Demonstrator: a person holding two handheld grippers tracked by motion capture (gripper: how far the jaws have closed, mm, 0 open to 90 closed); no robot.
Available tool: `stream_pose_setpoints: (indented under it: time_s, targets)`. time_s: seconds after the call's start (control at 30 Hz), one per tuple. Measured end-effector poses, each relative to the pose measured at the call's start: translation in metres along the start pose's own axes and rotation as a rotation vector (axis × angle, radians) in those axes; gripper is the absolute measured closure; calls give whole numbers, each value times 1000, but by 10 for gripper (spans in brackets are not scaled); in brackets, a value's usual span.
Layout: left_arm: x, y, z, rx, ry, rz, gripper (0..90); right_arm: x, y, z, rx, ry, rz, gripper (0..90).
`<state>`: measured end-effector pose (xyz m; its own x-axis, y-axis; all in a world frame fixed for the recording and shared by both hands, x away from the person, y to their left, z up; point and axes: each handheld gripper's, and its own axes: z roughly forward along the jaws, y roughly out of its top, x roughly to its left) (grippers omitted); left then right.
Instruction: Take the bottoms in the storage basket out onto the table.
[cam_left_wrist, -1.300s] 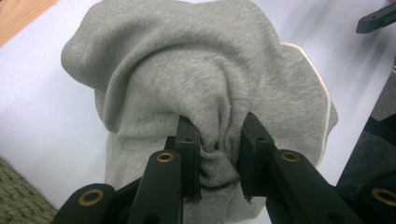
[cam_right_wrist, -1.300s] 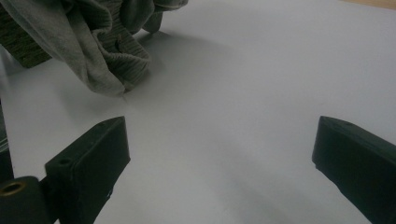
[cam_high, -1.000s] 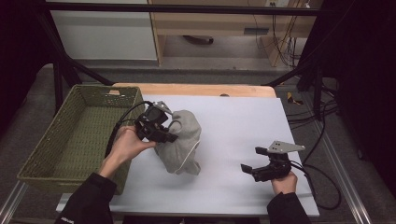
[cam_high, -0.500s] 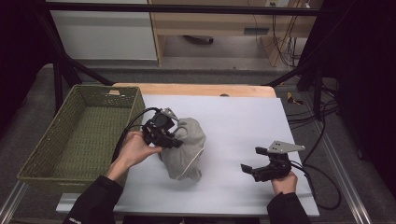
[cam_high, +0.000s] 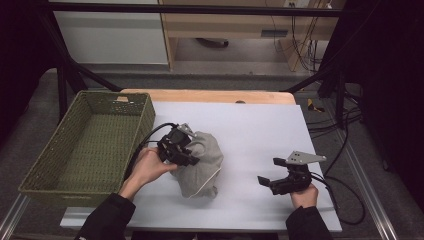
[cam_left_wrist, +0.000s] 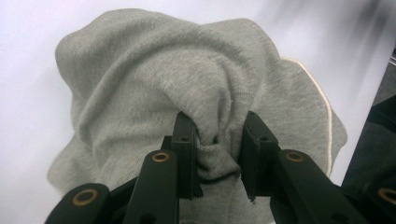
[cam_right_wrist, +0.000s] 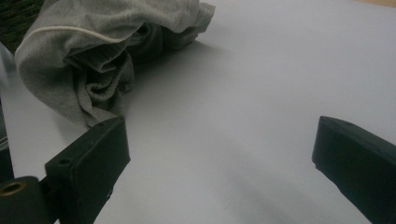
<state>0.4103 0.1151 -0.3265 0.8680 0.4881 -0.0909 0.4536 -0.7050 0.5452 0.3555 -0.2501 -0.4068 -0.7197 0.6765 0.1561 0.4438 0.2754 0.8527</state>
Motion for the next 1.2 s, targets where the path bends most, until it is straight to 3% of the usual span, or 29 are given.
stream_pose_setpoints:
  time_s: [0.1, 0.43, 0.53, 0.8, 0.87, 1.0, 1.2]
  targets:
    - [-1, -2, 3, 2, 3, 4, 691, 0, 0, 0, 1, -1, 0, 46]
    - [-2, -11, 8, -18, -8, -36, 605, 0, 0, 0, 6, 2, 1, 46]
    - [-2, -12, 11, -27, 1, -55, 541, 0, 0, 0, 7, 1, 1, 46]
    - [-5, -15, 20, -14, 25, -41, 281, 0, 0, 1, 7, 1, -1, 46]
    - [-6, -16, 20, -27, 26, -47, 252, 0, 0, 1, 7, 1, 0, 46]
    - [-9, -18, 21, -38, 78, -43, 167, 0, 0, 1, 7, 2, -1, 46]
    - [-11, -19, 22, -29, 92, -49, 105, 0, 0, 1, 6, 3, -1, 46]
